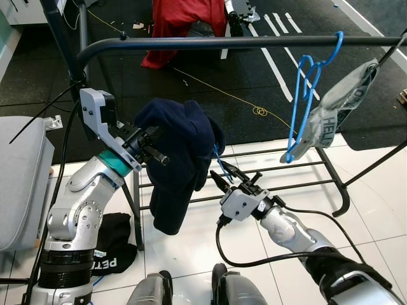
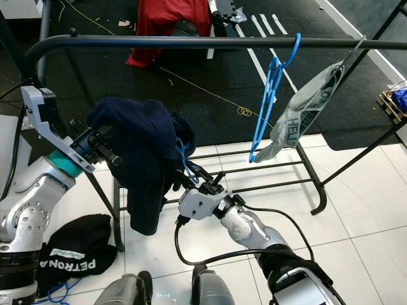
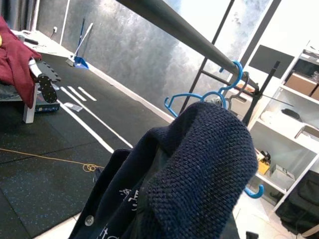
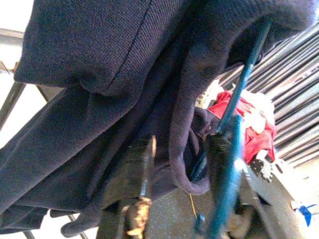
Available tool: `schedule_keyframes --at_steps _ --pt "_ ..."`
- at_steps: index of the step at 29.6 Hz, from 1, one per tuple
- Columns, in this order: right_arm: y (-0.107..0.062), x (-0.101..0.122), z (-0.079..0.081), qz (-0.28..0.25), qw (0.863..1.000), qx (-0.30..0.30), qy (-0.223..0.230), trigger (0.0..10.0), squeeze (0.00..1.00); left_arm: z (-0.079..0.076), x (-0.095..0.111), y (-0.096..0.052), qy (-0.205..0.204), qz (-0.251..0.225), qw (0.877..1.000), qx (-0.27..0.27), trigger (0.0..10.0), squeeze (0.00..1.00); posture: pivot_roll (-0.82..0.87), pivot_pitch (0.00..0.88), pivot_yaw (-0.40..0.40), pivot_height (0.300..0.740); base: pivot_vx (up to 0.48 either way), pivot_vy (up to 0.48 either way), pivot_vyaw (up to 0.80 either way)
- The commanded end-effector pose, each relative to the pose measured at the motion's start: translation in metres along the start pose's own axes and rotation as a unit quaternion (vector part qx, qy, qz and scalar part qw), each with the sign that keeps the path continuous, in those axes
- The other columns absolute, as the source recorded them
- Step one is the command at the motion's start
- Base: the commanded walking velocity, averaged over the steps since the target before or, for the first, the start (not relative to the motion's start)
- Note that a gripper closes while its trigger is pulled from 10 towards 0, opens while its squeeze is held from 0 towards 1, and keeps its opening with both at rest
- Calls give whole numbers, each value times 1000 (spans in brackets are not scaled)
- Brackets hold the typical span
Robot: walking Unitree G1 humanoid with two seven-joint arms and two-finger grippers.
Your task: Hang hanger
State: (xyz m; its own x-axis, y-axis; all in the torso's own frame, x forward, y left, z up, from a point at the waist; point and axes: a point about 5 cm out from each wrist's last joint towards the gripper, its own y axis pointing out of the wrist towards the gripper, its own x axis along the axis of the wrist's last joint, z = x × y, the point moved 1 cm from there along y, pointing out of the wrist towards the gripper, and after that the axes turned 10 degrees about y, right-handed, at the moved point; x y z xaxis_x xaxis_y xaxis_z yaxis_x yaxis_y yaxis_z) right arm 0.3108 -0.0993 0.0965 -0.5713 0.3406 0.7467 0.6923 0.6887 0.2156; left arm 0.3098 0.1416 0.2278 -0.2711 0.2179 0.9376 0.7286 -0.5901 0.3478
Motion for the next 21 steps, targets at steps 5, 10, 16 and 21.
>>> schedule_keyframes --at_steps 5,10,16,21 --pt "3 0 1 -1 1000 -10 -13 10000 1000 -8 3 2 -2 -12 1000 -16 0 0 -41 141 14 740 0 0 0" --pt "10 4 -3 -9 999 -18 -28 10000 0 -9 3 2 -3 -12 1000 -17 0 0 -35 138 10 740 0 0 0" --pt "16 2 -10 3 999 -35 -29 10000 0 -11 2 2 -4 -12 1000 -20 0 0 -31 133 7 740 0 0 0" --pt "15 0 -11 13 999 -41 -14 10000 0 -13 1 2 -2 -11 1000 -22 0 0 -31 127 6 740 0 0 0"
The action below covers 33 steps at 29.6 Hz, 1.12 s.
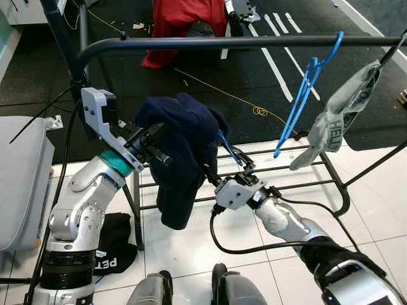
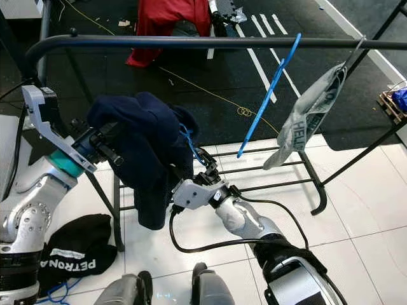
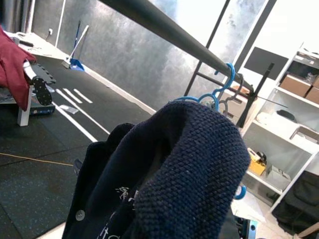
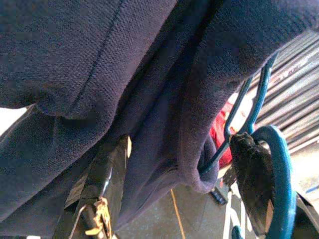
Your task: Hang hanger
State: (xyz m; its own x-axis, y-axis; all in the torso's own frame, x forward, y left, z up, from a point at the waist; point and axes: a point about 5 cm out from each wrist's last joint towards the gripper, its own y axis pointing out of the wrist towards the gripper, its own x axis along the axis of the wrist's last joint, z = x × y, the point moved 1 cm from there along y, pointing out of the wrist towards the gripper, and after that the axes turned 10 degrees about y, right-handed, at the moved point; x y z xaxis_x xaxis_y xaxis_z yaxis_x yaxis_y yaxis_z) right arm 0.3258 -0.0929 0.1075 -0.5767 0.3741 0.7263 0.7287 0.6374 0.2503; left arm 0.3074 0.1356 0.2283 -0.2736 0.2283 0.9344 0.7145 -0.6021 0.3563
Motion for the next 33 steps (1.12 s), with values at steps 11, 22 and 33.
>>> schedule_keyframes --at_steps 11,22,33 --pt "-20 -8 6 14 1000 -3 24 0 0 -8 -1 -1 6 -4 1000 -17 0 0 -38 118 5 740 0 0 0" --pt "-34 -7 -2 0 999 -18 29 0 0 -1 -3 -9 17 8 1000 -5 0 0 -41 120 4 740 0 0 0" --pt "-57 -12 -4 14 998 -31 49 0 0 0 -6 -10 20 18 1000 -4 0 0 -57 140 4 740 0 0 0"
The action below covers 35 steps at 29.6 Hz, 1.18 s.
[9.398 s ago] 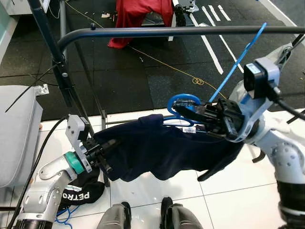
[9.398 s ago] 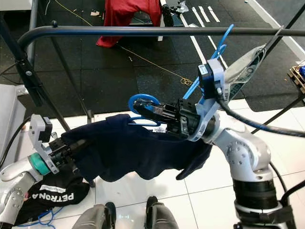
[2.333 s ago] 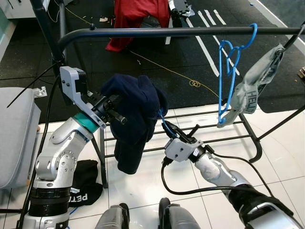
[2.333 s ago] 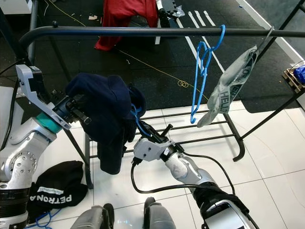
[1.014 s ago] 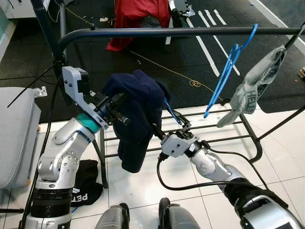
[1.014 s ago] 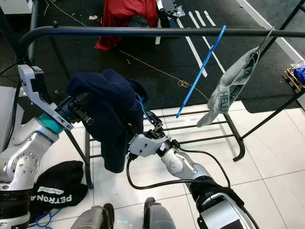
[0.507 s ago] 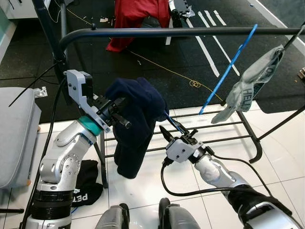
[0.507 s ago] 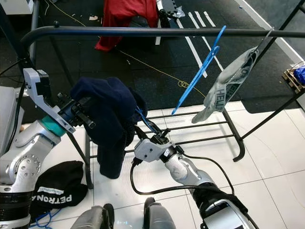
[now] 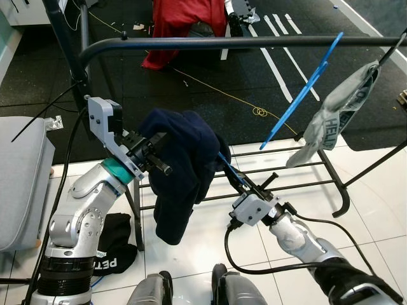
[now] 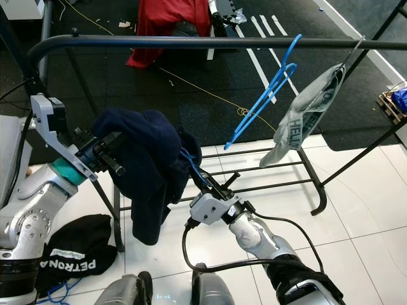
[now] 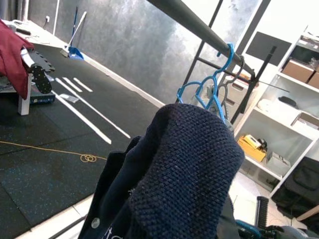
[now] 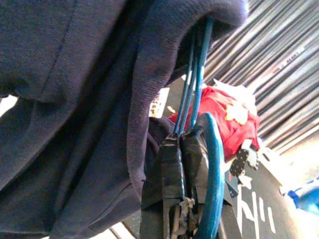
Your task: Hang hanger
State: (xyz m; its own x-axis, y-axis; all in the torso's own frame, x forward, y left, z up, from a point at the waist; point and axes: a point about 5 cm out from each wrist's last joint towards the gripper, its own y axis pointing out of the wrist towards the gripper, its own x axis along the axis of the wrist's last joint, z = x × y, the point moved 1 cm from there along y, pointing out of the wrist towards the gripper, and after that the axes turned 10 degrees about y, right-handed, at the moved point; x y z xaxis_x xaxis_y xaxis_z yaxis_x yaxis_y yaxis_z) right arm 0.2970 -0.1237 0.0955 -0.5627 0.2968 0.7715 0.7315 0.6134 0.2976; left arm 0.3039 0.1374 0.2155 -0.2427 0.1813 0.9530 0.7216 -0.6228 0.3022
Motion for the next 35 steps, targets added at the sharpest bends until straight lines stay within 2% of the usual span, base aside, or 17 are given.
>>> schedule_keyframes --at_steps 1,8,14,15,16,22,23,25,27,28,29,30,31,32,33,34,35 --pt "-17 -8 -4 27 1000 -13 7 0 0 1 3 -3 12 -8 1000 3 0 0 -57 140 4 740 0 0 0" --pt "-27 -1 -12 11 999 -29 13 0 0 1 0 -7 13 4 1000 6 0 0 -59 146 5 740 0 0 0" --pt "-24 9 -20 -14 999 -42 19 0 0 1 0 -8 12 6 1000 7 0 0 -60 151 7 740 0 0 0" --pt "-9 30 -46 -60 996 -69 17 0 0 -2 -1 -6 13 12 1000 6 4353 0 -70 153 12 740 0 0 0" --pt "-1 39 -58 -76 994 -79 15 0 0 -3 -3 -4 16 17 1000 5 10000 0 -71 153 12 740 0 0 0" --pt "6 47 -69 -85 992 -89 24 0 0 -5 -5 -2 22 25 999 0 10000 0 -68 153 10 740 0 0 0" --pt "12 48 -74 -76 992 -80 64 0 0 -6 -6 -1 38 32 999 -9 10000 0 -65 153 9 740 0 0 0" --pt "12 48 -74 -76 992 -80 64 0 0 -6 -6 -1 38 32 999 -9 10000 0 -65 153 9 740 0 0 0" --pt "21 46 -74 -32 982 -22 185 0 0 -6 -5 -1 87 47 994 -35 10000 0 -62 152 10 740 0 0 0" --pt "21 46 -74 -32 982 -22 185 0 0 -6 -5 -1 87 47 994 -35 10000 0 -62 152 10 740 0 0 0" --pt "21 45 -70 -10 973 21 231 0 0 -5 -5 -3 109 55 991 -49 10000 0 -63 152 11 740 0 0 0" --pt "21 45 -70 -10 973 21 231 0 0 -5 -5 -3 109 55 991 -49 10000 0 -63 152 11 740 0 0 0" --pt "18 43 -65 19 962 65 263 0 0 -5 -5 -5 128 61 988 -62 10000 0 -63 151 10 740 0 0 0" --pt "18 43 -65 19 962 65 263 0 0 -5 -5 -5 128 61 988 -62 10000 0 -63 151 10 740 0 0 0" --pt "9 43 -58 56 947 134 287 0 0 -3 -6 -8 152 71 983 -78 10000 0 -63 151 9 740 0 0 0" --pt "9 43 -58 56 947 134 287 0 0 -3 -6 -8 152 71 983 -78 10000 0 -63 151 9 740 0 0 0" --pt "-1 46 -52 80 929 194 304 0 0 0 -8 -13 181 84 975 -93 10000 0 -63 152 8 740 0 0 0"
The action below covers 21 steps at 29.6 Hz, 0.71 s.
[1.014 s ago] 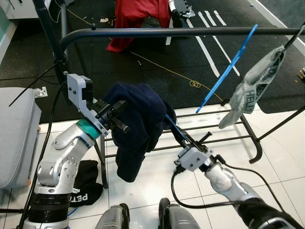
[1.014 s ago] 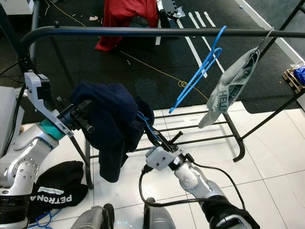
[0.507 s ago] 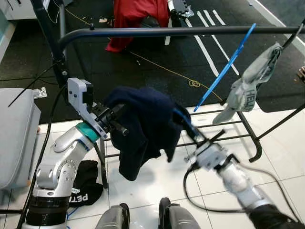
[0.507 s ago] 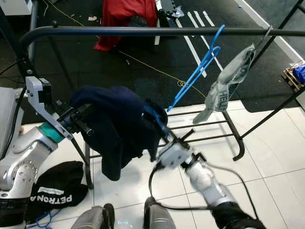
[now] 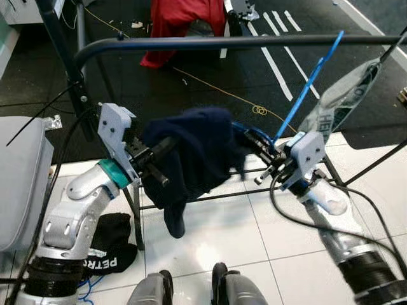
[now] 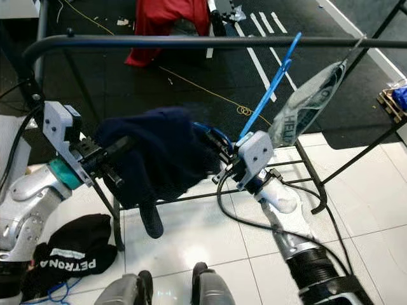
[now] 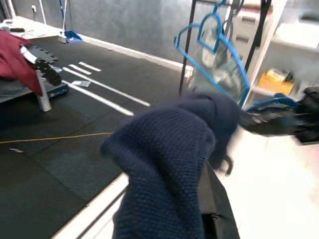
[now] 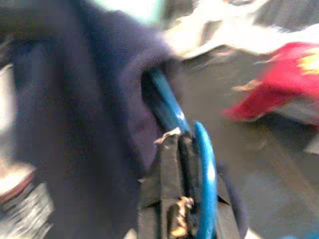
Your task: Hang hanger
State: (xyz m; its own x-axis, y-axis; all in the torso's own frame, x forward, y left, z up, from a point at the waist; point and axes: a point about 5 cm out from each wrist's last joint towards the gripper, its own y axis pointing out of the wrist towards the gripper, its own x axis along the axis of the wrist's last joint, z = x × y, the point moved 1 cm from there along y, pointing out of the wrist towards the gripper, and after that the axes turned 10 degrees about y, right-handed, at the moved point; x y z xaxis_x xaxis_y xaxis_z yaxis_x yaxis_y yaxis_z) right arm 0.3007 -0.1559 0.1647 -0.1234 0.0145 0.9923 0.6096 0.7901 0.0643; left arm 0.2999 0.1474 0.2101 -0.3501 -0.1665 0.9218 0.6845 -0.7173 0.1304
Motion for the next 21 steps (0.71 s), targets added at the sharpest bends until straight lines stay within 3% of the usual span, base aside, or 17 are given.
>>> schedule_keyframes --at_steps 1,5,7,10,14,17,21 --pt "-9 -3 21 46 993 97 47 0 0 -2 -7 -6 35 15 999 -31 10000 0 -64 153 7 740 0 0 0" --pt "-21 -2 36 70 981 159 91 0 0 8 -9 -18 60 30 997 -47 10000 0 -60 156 10 740 0 0 0" --pt "-21 -2 36 70 981 159 91 0 0 8 -9 -18 60 30 997 -47 10000 0 -60 156 10 740 0 0 0" --pt "-32 -2 46 96 964 209 134 0 0 5 -14 -32 84 59 988 -113 10000 0 -54 157 9 740 0 0 0" --pt "-34 -1 49 103 959 224 138 0 0 2 -18 -36 88 75 984 -136 10000 0 -55 157 10 740 0 0 0" --pt "-33 0 50 104 958 229 137 0 0 2 -21 -36 89 81 983 -138 10000 0 -57 156 12 740 0 0 0" --pt "-36 -2 55 114 956 235 137 0 0 15 -25 -35 78 80 990 -91 10000 0 -57 155 5 740 0 0 0"
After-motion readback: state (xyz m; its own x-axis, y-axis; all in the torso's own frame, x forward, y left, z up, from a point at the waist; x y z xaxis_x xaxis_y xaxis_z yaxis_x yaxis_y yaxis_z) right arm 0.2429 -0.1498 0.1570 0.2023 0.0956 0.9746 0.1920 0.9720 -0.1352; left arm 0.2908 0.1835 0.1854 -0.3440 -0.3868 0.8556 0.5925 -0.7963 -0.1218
